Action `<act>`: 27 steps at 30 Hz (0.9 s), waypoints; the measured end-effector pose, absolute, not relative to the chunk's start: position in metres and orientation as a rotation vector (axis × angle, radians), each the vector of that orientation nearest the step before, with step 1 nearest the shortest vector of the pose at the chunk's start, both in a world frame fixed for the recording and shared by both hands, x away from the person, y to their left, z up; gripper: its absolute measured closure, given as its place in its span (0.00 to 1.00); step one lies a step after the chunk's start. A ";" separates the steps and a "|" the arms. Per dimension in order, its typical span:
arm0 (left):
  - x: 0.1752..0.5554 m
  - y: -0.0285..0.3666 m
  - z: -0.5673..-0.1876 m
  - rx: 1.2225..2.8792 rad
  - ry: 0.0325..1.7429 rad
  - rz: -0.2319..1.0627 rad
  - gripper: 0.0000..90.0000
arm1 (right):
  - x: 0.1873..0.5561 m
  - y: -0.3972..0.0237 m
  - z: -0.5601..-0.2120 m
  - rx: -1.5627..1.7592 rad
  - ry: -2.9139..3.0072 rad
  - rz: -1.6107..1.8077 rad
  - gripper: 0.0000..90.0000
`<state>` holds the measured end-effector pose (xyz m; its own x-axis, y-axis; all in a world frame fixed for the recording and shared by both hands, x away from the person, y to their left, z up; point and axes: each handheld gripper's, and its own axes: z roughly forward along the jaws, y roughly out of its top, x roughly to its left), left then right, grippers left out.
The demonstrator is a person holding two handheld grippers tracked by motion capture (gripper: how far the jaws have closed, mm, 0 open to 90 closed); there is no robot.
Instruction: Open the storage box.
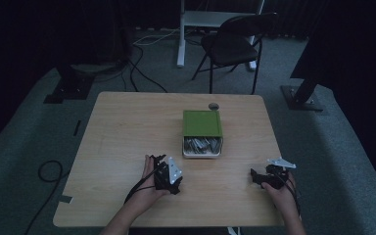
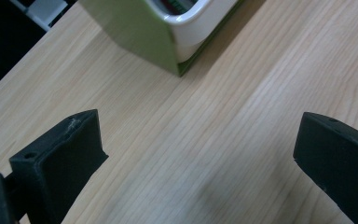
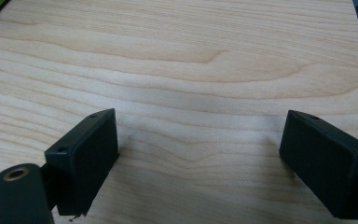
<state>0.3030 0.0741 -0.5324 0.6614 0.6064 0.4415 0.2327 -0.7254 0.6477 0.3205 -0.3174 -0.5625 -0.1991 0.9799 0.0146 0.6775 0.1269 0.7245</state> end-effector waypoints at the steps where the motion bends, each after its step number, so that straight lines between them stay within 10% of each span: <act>1: 0.303 0.072 -0.533 2.330 0.635 0.894 0.02 | 0.321 -0.317 -0.563 1.594 1.938 0.845 0.12; 27: 0.307 0.028 -0.529 2.391 0.292 1.088 0.04 | 0.321 -0.317 -0.563 1.595 1.938 0.846 0.12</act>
<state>0.3070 0.0277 -0.5289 0.6588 0.3847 0.6465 -0.0091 -0.8552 0.5182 0.3205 -0.3174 -0.5625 -0.1988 0.9799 0.0154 0.6776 0.1261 0.7246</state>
